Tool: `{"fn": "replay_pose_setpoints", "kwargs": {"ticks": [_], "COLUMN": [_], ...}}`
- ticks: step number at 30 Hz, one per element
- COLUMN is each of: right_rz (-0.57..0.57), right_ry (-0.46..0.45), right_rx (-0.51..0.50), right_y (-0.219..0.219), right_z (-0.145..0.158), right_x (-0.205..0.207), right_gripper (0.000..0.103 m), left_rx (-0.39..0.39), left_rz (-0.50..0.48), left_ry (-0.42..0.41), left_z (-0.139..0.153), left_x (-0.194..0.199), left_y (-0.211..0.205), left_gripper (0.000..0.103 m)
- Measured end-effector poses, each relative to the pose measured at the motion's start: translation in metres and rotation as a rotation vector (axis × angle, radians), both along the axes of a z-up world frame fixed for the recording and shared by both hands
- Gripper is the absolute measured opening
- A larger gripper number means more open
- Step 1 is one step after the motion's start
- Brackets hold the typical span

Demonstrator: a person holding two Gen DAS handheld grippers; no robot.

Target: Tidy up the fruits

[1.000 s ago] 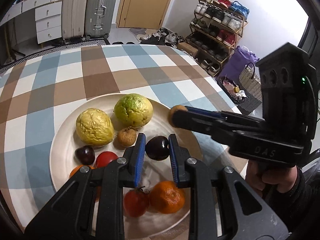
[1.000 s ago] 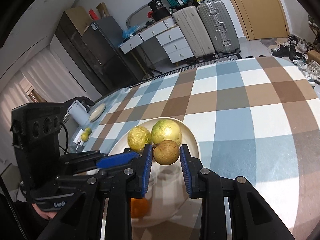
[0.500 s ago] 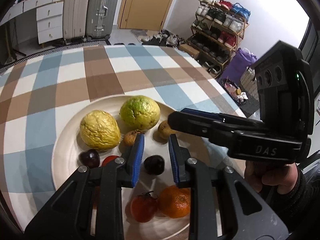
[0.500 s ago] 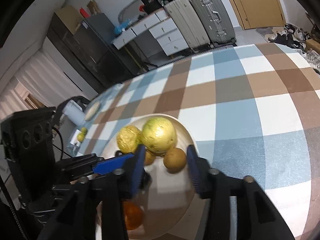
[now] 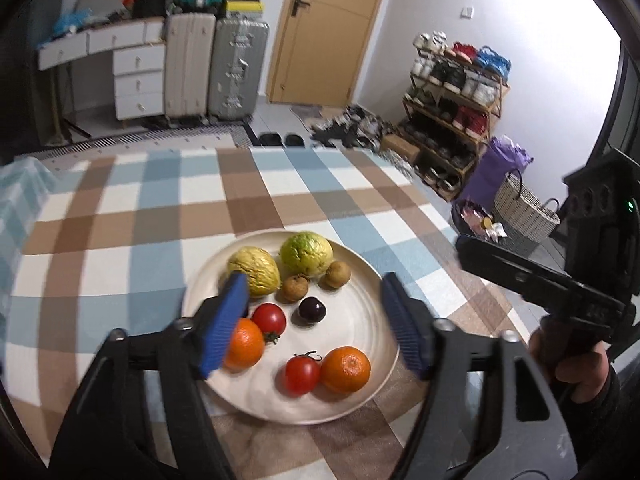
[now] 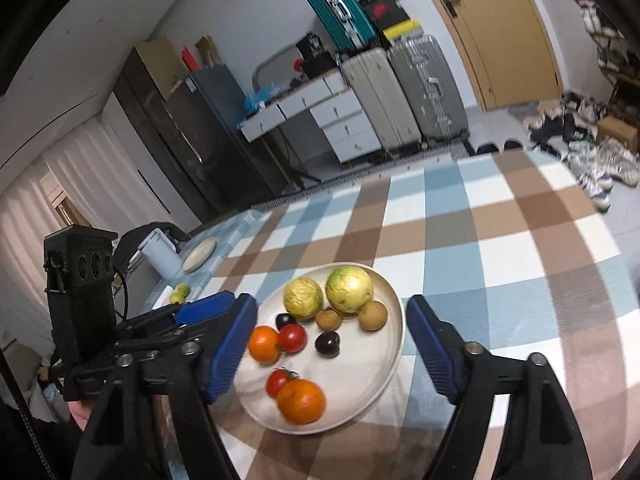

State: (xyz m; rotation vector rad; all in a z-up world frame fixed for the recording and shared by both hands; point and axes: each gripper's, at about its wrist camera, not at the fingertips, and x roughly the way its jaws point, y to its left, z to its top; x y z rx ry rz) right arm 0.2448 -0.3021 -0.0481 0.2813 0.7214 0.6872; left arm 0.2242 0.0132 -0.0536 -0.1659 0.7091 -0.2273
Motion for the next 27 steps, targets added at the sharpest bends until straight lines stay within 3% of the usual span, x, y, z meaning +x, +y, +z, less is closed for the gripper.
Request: {"fn": "replay_pose_setpoints", "kwargs": {"ticks": [1,6,8,15,27], "right_rz": [-0.005,-0.026,-0.03,-0.06,-0.081], "right_ry": [-0.014,-0.111,-0.141,-0.257,-0.488], "right_rx": [0.006,0.012,0.009,-0.008,-0.05], "right_y": [-0.002,-0.01,-0.011,-0.011,0.0], "right_z": [0.004,0.032,0.04,0.069,0.102], "right_x": [-0.005,-0.04,-0.05,-0.091,-0.15], "right_gripper": [0.086,0.097,0.1,0.103,0.103], "left_rx": [0.006,0.036,0.042,0.074,0.089], "left_rz": [0.011,0.058,0.08,0.143,0.244], "left_ry": [-0.018,-0.096,-0.124,-0.237,-0.379], "left_z": [0.007,0.037,0.048,0.085,0.115], "left_x": [-0.008,-0.043,-0.058,-0.108,-0.169], "left_y": [0.001,0.005,0.007,0.014,0.032], "left_gripper": [0.084,0.089,0.102,0.102,0.102]}}
